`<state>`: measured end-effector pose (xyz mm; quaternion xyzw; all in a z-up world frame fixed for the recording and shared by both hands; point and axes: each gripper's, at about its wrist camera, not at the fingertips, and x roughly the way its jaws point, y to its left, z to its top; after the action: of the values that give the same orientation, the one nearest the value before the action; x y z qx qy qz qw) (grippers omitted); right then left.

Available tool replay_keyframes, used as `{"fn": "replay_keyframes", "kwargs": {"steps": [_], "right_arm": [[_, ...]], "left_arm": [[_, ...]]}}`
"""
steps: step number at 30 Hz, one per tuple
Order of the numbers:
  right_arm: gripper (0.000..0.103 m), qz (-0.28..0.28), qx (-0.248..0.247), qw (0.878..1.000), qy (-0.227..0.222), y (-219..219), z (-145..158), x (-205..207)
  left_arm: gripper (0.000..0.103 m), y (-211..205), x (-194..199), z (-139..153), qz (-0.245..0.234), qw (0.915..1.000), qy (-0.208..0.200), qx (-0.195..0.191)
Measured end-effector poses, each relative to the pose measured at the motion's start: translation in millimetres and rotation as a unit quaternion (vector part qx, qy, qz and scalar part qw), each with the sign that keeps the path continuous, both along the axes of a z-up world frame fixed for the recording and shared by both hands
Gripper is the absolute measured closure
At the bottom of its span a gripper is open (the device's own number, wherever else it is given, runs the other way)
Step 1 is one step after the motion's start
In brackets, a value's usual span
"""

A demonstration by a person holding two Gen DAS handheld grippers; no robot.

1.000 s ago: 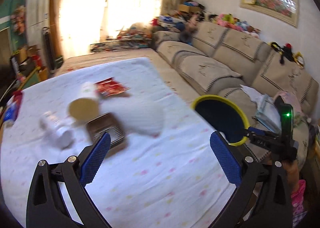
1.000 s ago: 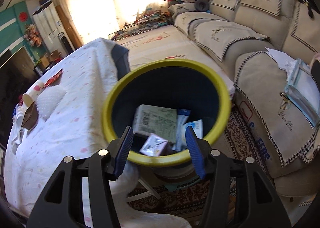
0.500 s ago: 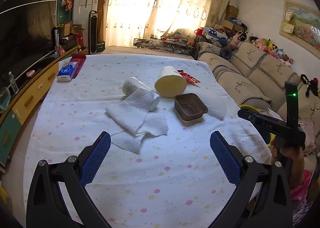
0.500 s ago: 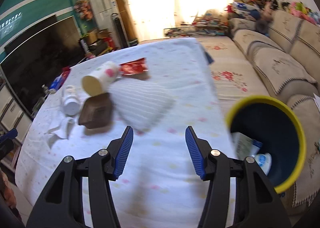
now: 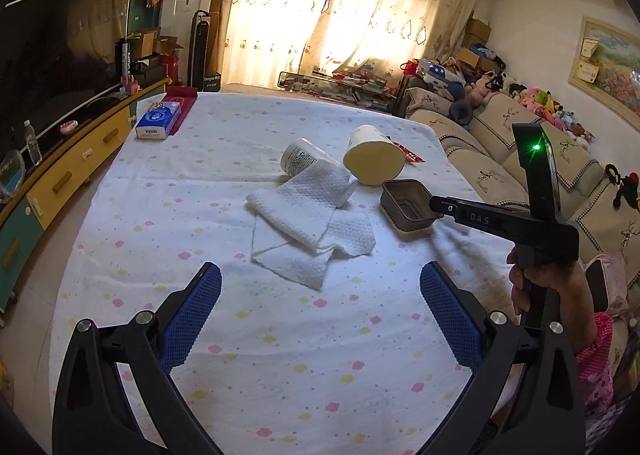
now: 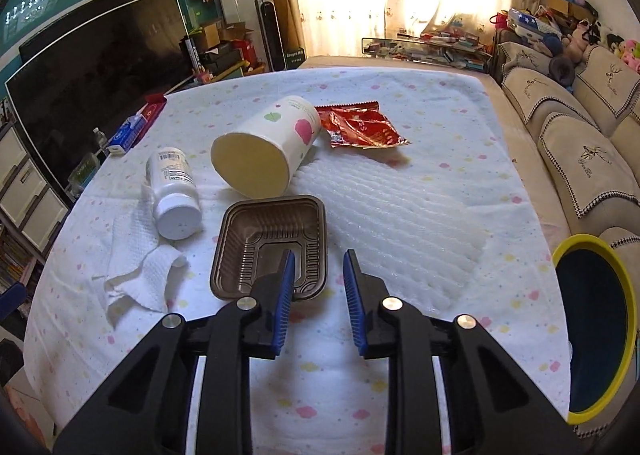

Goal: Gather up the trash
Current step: 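Reach the right tool to the brown plastic tray and grasp its rim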

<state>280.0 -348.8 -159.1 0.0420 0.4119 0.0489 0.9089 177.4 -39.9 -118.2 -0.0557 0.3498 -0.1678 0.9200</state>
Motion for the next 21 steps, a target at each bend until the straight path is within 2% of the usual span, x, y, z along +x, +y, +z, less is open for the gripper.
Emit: {"fn": "replay_keyframes", "kwargs": {"steps": [13, 16, 21], "right_arm": [[0.082, 0.004, 0.005, 1.000, 0.031, 9, -14, 23], [0.093, 0.005, 0.003, 0.999, 0.036, 13, -18, 27], [0.096, 0.012, 0.003, 0.999, 0.035, 17, -17, 25]], "left_arm": [[0.005, 1, 0, -9, -0.004, 1.0000, 0.007, -0.006], [0.005, 1, 1, -10, -0.004, 0.9999, 0.008, -0.006], [0.005, 0, 1, -11, -0.004, 0.9999, 0.011, -0.007]]}}
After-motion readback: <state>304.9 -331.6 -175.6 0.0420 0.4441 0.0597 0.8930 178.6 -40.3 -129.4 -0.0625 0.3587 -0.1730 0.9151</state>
